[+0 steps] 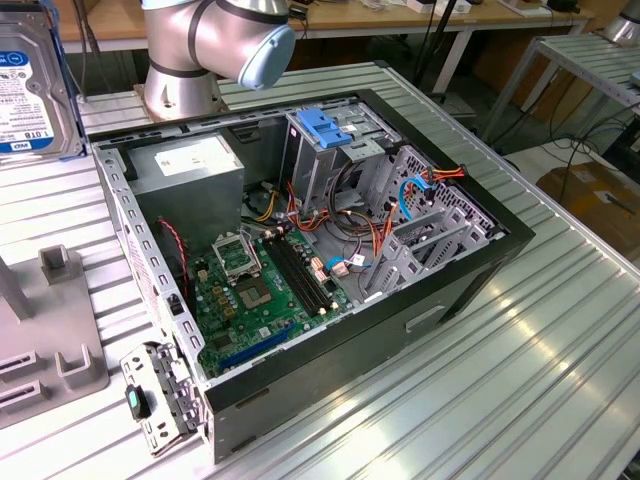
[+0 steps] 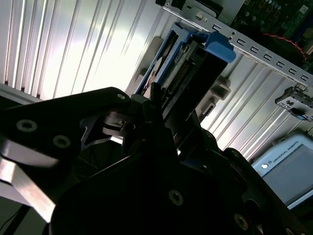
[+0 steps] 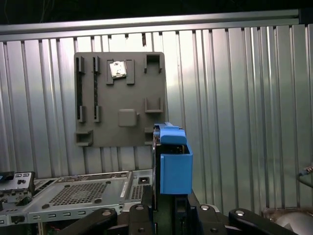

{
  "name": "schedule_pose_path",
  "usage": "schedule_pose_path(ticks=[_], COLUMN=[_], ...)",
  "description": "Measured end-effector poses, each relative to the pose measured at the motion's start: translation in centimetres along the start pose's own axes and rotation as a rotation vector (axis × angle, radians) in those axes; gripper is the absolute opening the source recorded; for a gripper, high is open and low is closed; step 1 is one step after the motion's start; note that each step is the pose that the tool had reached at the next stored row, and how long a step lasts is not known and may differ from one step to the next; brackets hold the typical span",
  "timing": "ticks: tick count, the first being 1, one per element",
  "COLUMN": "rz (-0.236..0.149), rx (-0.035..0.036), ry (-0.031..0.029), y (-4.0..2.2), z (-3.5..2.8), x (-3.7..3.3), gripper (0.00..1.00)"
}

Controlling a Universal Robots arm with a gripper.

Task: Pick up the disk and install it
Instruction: 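Insert the disk into the insertion slot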

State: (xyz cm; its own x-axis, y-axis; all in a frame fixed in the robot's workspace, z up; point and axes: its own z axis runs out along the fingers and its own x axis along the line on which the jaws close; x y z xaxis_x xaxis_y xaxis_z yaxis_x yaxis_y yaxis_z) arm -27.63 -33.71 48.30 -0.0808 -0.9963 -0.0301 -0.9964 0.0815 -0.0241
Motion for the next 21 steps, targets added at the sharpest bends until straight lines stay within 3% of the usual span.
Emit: schedule_pose_path(ticks=[11,21], rz=[0.0,0.0], rx=[0.0001,0.0], ry=[0.0,0.0], y=[-0.25,-1.13], z=[0.01,0.03], x=[-0.02,-0.09], gripper=[0.35,0.35])
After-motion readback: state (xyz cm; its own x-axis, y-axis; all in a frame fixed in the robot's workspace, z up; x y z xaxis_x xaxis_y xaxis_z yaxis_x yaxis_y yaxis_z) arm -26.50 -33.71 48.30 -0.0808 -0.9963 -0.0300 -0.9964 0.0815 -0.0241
